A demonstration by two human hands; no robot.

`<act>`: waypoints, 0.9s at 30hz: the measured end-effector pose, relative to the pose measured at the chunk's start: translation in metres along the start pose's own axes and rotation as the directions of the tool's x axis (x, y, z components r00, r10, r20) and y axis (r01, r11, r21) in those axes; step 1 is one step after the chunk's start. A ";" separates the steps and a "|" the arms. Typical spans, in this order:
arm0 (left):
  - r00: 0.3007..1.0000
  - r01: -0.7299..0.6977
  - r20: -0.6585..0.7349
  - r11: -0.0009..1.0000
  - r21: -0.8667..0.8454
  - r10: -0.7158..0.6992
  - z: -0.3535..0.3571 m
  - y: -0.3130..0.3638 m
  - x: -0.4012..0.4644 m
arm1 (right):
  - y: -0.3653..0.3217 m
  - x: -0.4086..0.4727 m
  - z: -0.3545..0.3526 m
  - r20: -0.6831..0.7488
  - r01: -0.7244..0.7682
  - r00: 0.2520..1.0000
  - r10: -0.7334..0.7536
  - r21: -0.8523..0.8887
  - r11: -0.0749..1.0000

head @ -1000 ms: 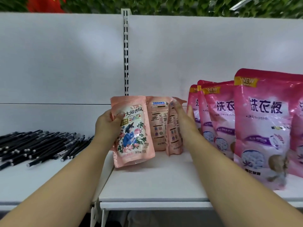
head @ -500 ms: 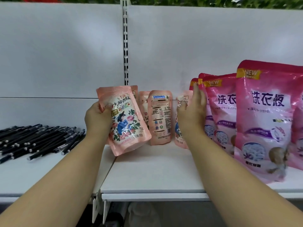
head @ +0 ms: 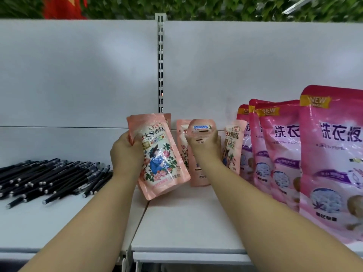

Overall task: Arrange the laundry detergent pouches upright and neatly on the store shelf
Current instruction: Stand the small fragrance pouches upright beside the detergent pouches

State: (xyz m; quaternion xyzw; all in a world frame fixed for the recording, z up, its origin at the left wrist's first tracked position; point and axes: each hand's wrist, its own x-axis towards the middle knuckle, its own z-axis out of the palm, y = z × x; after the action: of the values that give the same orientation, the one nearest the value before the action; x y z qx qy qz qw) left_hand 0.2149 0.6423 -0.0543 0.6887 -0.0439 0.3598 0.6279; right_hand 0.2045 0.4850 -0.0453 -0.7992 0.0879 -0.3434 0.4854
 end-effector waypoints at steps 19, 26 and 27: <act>0.950 0.269 0.239 0.912 -0.310 -0.199 0.006 0.015 -0.009 | -0.002 0.011 -0.048 -0.267 0.057 0.963 0.032 0.318 0.947; 0.958 0.151 0.269 0.971 -0.183 -0.099 0.014 0.012 -0.017 | -0.010 0.002 -0.064 -0.267 0.050 0.961 0.071 0.421 0.906; 0.962 0.129 0.261 0.978 -0.161 -0.084 0.014 0.013 -0.018 | -0.011 -0.001 -0.065 -0.279 0.085 0.960 0.040 0.421 0.903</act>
State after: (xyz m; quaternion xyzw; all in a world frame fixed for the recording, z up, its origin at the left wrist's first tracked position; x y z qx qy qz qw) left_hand 0.2011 0.6196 -0.0523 0.6719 -0.1182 0.2291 0.6943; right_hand 0.1602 0.4448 -0.0173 -0.6168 0.0689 -0.4696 0.6279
